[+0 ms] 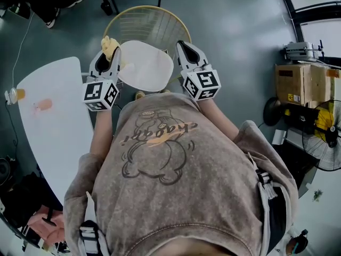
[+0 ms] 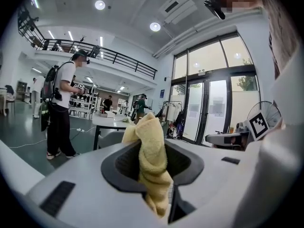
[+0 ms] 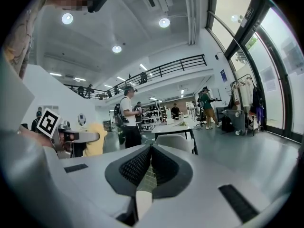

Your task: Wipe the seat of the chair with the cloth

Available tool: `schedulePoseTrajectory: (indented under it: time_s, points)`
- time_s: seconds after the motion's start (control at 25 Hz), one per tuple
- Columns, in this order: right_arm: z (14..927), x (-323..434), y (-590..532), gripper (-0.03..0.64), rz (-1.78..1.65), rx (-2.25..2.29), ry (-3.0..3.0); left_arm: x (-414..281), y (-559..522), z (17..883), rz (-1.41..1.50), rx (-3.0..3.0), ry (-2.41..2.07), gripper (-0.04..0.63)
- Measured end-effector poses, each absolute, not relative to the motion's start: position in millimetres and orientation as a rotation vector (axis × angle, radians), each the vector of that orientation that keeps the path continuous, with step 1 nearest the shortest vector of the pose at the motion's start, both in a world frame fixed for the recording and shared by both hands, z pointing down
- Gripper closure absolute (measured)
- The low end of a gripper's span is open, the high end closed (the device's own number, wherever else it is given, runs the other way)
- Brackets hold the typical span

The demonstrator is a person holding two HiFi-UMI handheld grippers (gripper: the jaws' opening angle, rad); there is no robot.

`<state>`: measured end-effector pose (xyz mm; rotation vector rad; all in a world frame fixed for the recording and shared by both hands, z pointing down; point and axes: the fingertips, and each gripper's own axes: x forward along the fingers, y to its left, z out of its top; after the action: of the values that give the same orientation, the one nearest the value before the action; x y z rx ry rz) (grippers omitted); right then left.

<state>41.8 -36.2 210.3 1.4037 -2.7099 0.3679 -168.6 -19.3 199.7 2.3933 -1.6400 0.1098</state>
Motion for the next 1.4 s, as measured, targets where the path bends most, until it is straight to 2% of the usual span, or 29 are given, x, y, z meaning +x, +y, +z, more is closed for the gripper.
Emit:
schedulePoseTrajectory:
  time_s: [1.4]
  points:
    - [212,35,-22,0.59,0.377,1.412,-2.704,-176,5,202,0.079,2.308,-1.669,0.476]
